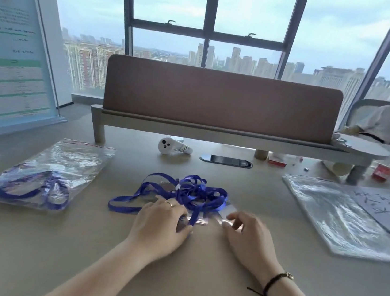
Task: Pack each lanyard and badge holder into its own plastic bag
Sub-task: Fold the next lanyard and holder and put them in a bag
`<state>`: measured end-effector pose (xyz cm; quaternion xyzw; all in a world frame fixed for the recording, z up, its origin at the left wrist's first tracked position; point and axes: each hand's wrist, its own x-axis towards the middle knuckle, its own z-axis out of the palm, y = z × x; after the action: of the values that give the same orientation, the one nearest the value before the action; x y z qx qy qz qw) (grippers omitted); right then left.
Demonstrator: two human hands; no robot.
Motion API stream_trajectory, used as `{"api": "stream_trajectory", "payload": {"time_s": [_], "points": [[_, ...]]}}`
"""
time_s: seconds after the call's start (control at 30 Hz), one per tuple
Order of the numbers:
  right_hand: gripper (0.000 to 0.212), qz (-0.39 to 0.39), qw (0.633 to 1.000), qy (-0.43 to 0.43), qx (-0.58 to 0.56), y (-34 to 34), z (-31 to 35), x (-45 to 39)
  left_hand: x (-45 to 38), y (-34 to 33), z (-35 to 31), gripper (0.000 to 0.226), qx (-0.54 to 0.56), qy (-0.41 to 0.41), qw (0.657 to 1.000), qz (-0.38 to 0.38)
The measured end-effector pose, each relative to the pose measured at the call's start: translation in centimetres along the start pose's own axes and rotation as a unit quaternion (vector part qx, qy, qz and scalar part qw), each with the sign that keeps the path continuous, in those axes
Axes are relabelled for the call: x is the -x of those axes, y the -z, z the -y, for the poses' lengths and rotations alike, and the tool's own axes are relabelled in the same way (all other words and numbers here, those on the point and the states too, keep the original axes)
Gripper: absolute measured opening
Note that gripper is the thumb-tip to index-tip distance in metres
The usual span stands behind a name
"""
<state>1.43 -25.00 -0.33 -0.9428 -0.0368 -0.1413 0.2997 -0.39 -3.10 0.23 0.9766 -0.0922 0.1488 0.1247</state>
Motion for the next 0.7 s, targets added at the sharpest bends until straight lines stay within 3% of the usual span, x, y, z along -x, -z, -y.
{"api": "stream_trajectory", "payload": {"time_s": [0.1, 0.23, 0.47, 0.7], "points": [[0.041, -0.020, 0.998, 0.005, 0.062, -0.1, -0.1, 0.0, 0.8, -1.3, 0.3, 0.049, 0.001, -0.002, 1.000, -0.007], [0.072, 0.069, 0.992, -0.044, 0.099, -0.2, -0.6, 0.0, 1.5, -1.4, 1.5, 0.063, 0.022, 0.001, 1.000, -0.009], [0.057, 0.040, 0.993, -0.035, 0.107, 1.2, -0.9, -0.4, 0.9, -1.6, 2.6, 0.059, 0.043, 0.004, 0.999, -0.008], [0.031, 0.101, 0.988, 0.022, 0.114, 4.4, -0.5, 0.0, 0.8, -1.7, 3.3, 0.034, 0.062, 0.014, 0.998, -0.018]]}}
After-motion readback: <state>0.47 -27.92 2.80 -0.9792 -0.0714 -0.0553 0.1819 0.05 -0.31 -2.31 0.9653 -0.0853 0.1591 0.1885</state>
